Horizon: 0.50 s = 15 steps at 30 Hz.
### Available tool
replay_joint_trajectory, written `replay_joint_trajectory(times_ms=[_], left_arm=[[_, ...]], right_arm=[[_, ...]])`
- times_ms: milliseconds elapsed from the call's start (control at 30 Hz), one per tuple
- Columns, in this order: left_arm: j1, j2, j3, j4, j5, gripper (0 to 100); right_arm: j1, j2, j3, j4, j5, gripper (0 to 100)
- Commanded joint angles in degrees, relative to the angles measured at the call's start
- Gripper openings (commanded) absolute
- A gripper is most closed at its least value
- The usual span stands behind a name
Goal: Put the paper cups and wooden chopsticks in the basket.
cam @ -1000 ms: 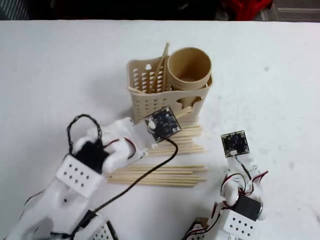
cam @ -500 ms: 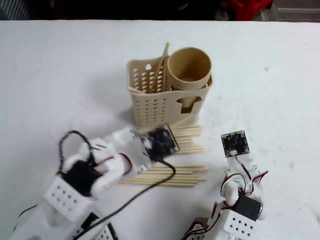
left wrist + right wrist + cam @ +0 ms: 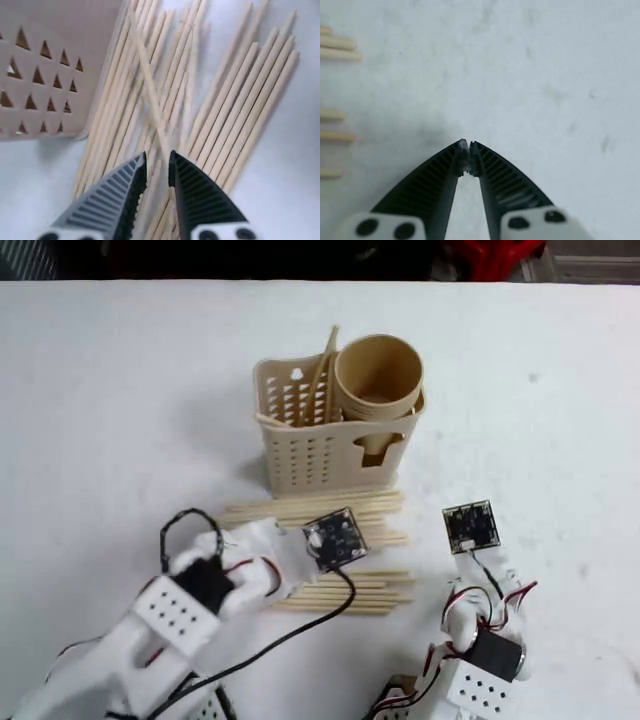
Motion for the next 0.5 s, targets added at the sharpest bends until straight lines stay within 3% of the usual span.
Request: replay_joint_trajectory(times_ms=[0,167,333,467], left_arm=[[0.92,7.25,-6.24,-2.02,0.26,10],[0.92,6.55,-10.55,3.96,0.53,9],[0.48,-6.37,-15.65,15.65,0.88,9],[-7.25,-18.51,-20.57,19.69,6.24,10]], right_arm=[[0.22,-0.57,0.35,-1.19,0.79,1.8],[0.40,-0.48,0.18,-0.84,5.71,1.8],[2.77,0.04,-10.46,5.23,7.12,2.9],[3.21,3.30,-23.56,11.65,7.12,8.9]])
